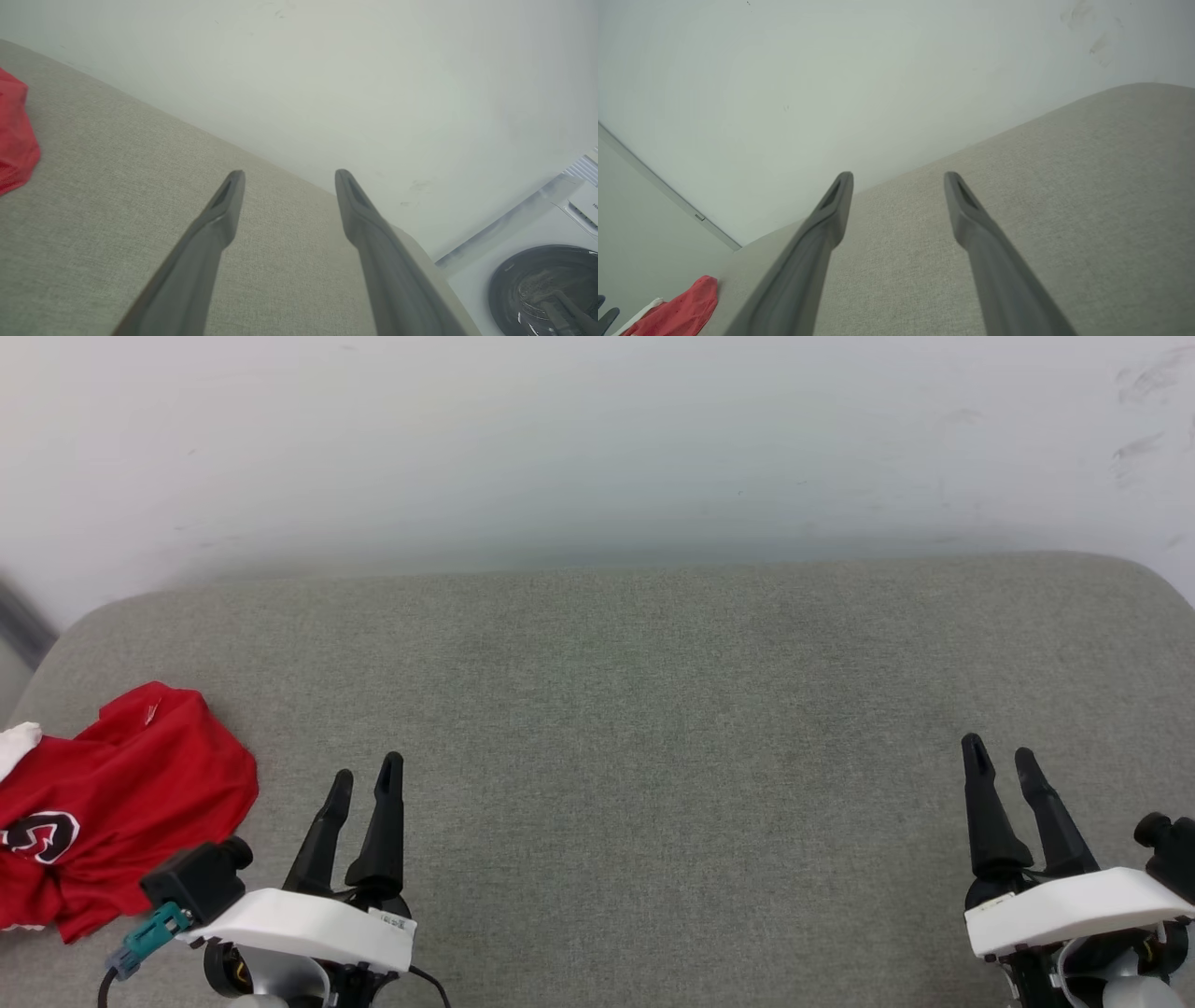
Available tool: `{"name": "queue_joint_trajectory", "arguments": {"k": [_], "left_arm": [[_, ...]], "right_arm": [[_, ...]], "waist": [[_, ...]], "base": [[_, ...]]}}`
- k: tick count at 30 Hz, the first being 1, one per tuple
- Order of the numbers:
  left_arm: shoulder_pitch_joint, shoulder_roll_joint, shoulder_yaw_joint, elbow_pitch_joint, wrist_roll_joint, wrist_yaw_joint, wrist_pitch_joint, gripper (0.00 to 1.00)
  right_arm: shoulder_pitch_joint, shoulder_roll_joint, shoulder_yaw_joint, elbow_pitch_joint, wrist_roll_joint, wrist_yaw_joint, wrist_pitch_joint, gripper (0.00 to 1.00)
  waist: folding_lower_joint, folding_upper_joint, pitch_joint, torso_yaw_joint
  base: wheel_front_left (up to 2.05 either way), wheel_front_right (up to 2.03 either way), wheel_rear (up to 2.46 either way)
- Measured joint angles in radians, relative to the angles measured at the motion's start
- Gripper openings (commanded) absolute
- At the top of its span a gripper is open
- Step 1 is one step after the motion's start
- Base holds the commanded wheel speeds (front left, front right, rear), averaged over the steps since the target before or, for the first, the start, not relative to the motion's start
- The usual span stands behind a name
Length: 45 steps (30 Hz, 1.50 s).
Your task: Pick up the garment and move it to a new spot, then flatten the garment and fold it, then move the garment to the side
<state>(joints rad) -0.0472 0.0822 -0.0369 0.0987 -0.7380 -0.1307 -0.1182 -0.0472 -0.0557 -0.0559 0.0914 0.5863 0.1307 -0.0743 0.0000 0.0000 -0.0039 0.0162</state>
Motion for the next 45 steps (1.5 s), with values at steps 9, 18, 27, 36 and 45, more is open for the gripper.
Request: {"name": "queue_joint_trajectory", "arguments": {"k": [9,18,27,36,45], "left_arm": [[0.000,0.006,-0.011,0.014,0.163,0.000,-0.024,1.00],[-0.001,0.018,-0.023,0.044,0.295,0.008,-0.046,1.00],[-0.003,0.026,-0.034,0.048,0.406,0.023,-0.070,1.00],[-0.004,0.028,-0.041,0.056,0.482,0.033,-0.089,1.00],[-0.004,0.026,-0.043,0.062,0.542,0.034,-0.107,1.00]], "right_arm": [[0.010,0.002,0.001,-0.024,-0.179,0.000,0.004,1.00],[0.018,0.003,-0.009,-0.039,-0.300,0.000,0.035,1.00],[0.033,0.004,-0.014,-0.063,-0.389,0.000,0.062,1.00],[0.037,0.004,-0.014,-0.084,-0.439,0.000,0.074,1.00],[0.041,0.004,-0.011,-0.101,-0.472,0.000,0.066,1.00]], "waist": [[0.0000,0.0000,-0.002,-0.002],[0.0000,0.0000,-0.004,-0.004],[0.0000,0.0000,-0.005,-0.005],[0.0000,0.0000,-0.002,-0.004],[0.0000,0.0000,-0.002,-0.002]], "base": [[0.00,0.00,0.00],[0.00,0.00,0.00],[0.00,0.00,0.00],[0.00,0.00,0.00],[0.00,0.00,0.00]]}}
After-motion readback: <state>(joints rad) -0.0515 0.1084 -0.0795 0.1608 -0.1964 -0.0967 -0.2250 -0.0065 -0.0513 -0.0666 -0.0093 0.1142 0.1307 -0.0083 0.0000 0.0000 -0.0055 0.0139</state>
